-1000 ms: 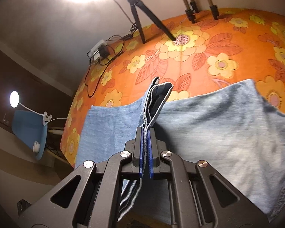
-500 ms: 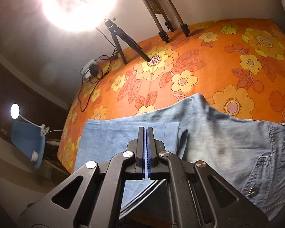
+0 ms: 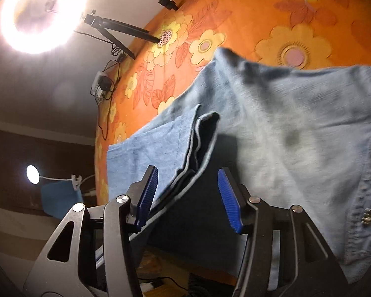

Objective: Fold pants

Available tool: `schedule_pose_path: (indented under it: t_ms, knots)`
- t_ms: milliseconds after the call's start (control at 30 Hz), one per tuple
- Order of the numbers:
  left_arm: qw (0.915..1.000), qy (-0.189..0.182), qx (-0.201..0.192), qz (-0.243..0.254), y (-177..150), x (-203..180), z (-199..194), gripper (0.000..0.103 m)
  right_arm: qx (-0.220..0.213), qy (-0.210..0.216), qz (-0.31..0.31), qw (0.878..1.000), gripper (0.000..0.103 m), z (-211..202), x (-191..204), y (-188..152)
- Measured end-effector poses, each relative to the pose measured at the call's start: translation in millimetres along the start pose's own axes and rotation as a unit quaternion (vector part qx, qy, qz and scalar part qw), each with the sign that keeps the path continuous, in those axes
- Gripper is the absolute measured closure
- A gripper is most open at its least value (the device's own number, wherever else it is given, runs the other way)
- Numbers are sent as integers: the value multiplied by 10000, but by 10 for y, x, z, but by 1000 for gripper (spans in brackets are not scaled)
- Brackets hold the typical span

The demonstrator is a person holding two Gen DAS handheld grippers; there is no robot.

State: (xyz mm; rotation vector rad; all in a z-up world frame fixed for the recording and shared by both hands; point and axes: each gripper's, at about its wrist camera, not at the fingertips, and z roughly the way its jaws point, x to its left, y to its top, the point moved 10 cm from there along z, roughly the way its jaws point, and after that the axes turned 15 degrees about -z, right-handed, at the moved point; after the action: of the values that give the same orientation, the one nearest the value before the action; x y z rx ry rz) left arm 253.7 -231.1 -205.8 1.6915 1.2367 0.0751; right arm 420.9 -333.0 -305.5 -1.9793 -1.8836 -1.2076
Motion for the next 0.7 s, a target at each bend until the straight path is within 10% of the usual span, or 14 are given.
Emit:
schedule_pose_path:
  t_ms: [167, 300, 700]
  knots:
    - [9999, -11, 94, 75, -91, -19, 7, 98, -39, 200, 84, 9998, 50, 180, 69, 114]
    - [9999, -63, 155, 38, -127, -2, 11, 98, 33, -182, -387, 9991, 89, 359, 199, 102]
    - [9993, 88, 339, 139, -299, 64, -35, 98, -428, -1026, -1873, 9760, 93, 374, 731, 93]
